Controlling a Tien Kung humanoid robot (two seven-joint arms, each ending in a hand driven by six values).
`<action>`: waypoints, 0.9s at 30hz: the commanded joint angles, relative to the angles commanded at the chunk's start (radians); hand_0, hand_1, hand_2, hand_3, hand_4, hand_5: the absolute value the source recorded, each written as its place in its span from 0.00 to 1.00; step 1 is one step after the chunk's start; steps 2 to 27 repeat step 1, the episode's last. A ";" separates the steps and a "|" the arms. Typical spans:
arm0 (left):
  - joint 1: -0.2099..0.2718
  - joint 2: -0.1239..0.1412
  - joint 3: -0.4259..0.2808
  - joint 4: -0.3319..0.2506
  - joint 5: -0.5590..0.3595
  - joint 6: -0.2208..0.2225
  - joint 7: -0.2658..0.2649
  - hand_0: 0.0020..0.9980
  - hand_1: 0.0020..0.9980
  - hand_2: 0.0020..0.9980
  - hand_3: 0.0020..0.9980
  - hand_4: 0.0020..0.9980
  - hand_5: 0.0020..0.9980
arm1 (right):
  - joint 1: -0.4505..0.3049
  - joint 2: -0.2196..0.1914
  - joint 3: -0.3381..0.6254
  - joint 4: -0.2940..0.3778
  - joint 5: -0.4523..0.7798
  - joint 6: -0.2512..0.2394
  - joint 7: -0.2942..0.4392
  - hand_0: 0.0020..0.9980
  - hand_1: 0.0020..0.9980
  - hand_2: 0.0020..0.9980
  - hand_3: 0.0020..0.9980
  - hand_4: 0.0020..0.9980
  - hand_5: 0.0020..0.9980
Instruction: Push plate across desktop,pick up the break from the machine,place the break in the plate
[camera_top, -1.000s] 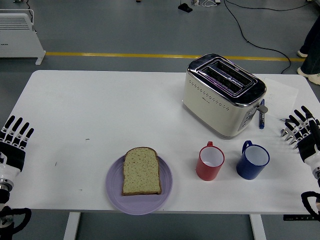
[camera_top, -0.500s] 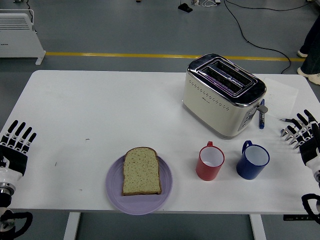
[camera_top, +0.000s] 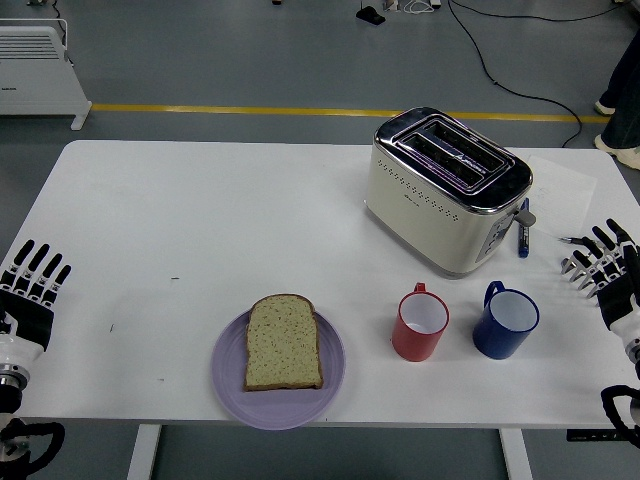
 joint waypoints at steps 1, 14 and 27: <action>0.000 0.000 0.000 0.000 0.000 0.000 0.000 0.78 0.78 0.78 0.72 0.55 1.00 | 0.000 0.000 0.000 0.000 0.000 0.000 0.000 0.77 0.75 0.77 0.77 0.49 0.52; 0.000 0.000 0.000 0.000 0.000 0.000 0.000 0.78 0.78 0.78 0.72 0.55 1.00 | 0.000 0.000 0.000 0.000 0.000 0.000 0.000 0.77 0.75 0.77 0.77 0.49 0.52; 0.000 0.000 0.000 0.000 0.000 0.000 0.000 0.78 0.78 0.78 0.72 0.55 1.00 | 0.000 0.000 0.000 0.000 0.000 0.000 0.000 0.77 0.75 0.77 0.77 0.49 0.52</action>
